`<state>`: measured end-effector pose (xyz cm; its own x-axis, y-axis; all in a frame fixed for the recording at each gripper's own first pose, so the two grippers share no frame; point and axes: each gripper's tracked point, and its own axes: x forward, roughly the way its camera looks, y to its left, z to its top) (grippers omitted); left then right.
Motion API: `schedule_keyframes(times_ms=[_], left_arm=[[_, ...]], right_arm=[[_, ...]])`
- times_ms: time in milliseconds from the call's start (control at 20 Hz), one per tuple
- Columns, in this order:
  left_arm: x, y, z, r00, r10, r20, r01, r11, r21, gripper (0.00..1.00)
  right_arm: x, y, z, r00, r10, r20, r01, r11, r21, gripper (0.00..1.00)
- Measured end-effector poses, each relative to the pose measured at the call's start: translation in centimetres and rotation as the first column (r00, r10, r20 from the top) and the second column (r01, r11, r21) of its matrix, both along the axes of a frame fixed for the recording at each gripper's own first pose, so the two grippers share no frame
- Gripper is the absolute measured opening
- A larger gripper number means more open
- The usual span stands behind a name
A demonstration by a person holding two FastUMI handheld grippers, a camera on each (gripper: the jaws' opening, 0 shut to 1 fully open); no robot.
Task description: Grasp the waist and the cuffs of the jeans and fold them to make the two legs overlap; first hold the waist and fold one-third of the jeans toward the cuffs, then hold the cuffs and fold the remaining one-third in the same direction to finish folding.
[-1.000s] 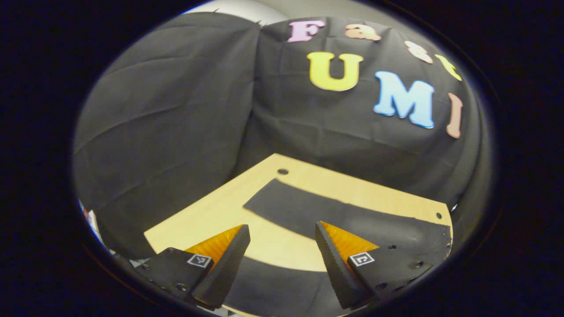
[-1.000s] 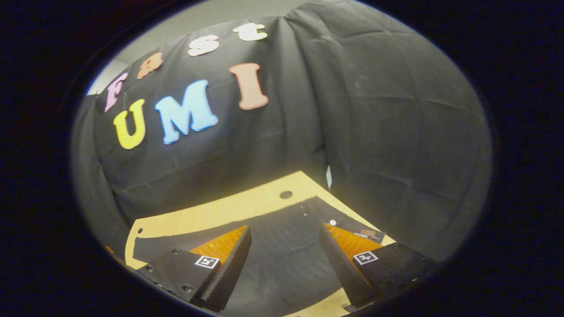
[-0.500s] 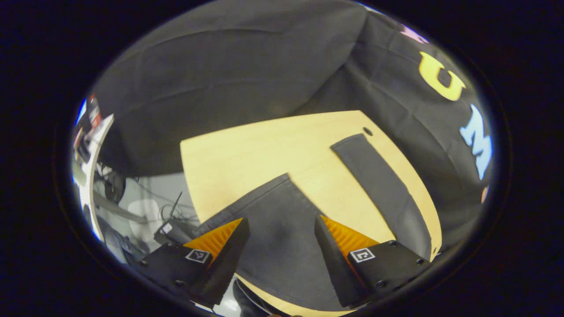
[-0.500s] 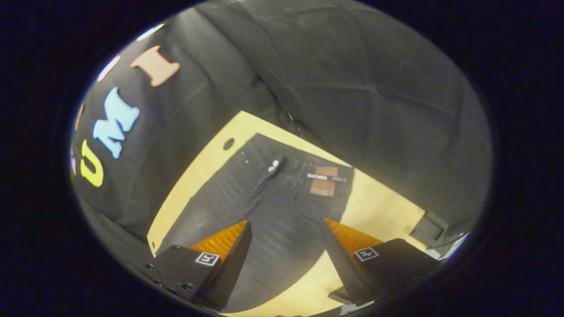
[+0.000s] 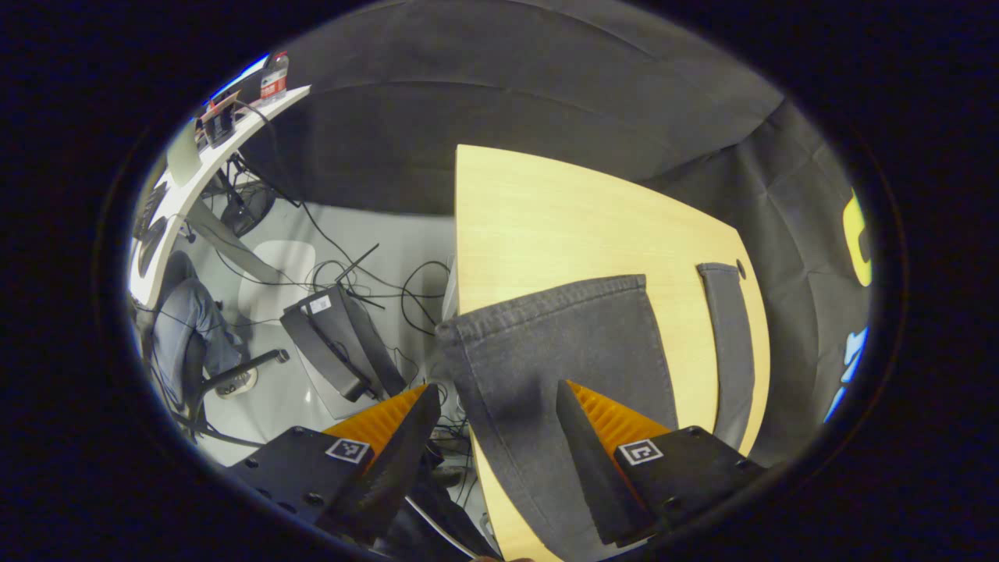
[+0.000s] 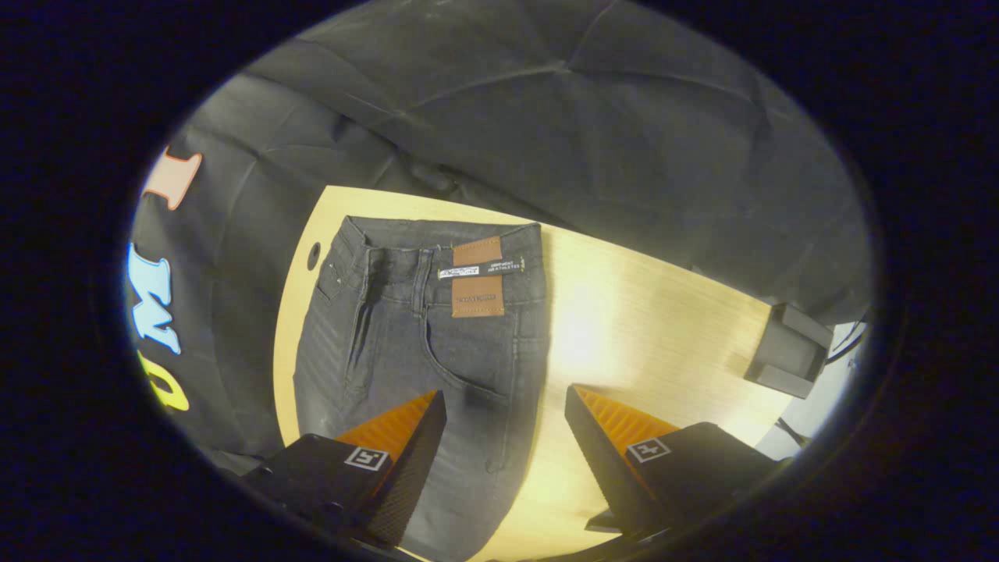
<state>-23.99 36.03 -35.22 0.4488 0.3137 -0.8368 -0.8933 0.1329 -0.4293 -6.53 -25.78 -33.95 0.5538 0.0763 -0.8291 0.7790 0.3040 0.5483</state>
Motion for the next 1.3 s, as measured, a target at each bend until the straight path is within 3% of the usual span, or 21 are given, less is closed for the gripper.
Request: schedule_keyframes(times_ms=[50,300,350,550,600,800,950,1050,1200,1300], left_arm=[[0.0,-0.2,-0.4,1.000,0.009,0.008,-0.009,1.000,-0.005,0.94],[-0.2,0.3,-1.3,0.993,0.108,0.051,-0.106,0.993,-0.043,0.95],[-0.7,0.7,-1.8,0.990,0.133,0.046,-0.130,0.990,-0.055,1.00],[-2.1,1.3,-3.5,0.976,0.215,0.029,-0.211,0.971,-0.109,0.94],[-2.1,1.3,-3.7,0.975,0.221,0.029,-0.216,0.969,-0.122,0.99],[-1.0,1.7,-4.1,0.971,0.234,0.057,-0.224,0.963,-0.148,1.00],[0.2,1.9,-4.2,0.972,0.212,0.103,-0.194,0.968,-0.157,0.99],[0.3,1.9,-4.1,0.970,0.214,0.111,-0.194,0.967,-0.168,0.98],[0.9,3.3,-1.7,0.942,0.252,0.221,-0.228,0.965,-0.129,0.98],[-0.1,2.8,-3.0,0.971,0.197,0.134,-0.179,0.974,-0.140,0.97]], right_arm=[[0.7,0.2,0.0,1.000,-0.009,0.012,0.009,1.000,0.011,0.94],[2.4,0.0,-0.1,1.000,-0.016,-0.004,0.016,0.999,0.045,0.94],[2.3,0.0,-0.1,1.000,-0.014,-0.012,0.015,0.999,0.051,0.94],[2.1,-0.2,-0.3,1.000,-0.004,-0.021,0.005,0.999,0.048,0.93],[2.1,-0.4,-0.3,1.000,-0.007,-0.014,0.008,0.999,0.045,0.90],[2.2,-0.2,-0.3,1.000,-0.021,-0.001,0.021,0.999,0.045,0.88],[1.8,0.0,-0.6,0.998,0.061,-0.014,-0.061,0.998,-0.002,0.83],[1.9,0.0,-0.6,0.997,0.067,-0.027,-0.068,0.998,-0.014,0.85],[1.9,0.1,-0.6,0.998,0.058,-0.027,-0.058,0.998,-0.005,0.82],[2.0,0.0,-0.7,0.999,0.046,-0.030,-0.046,0.999,0.002,0.82]])
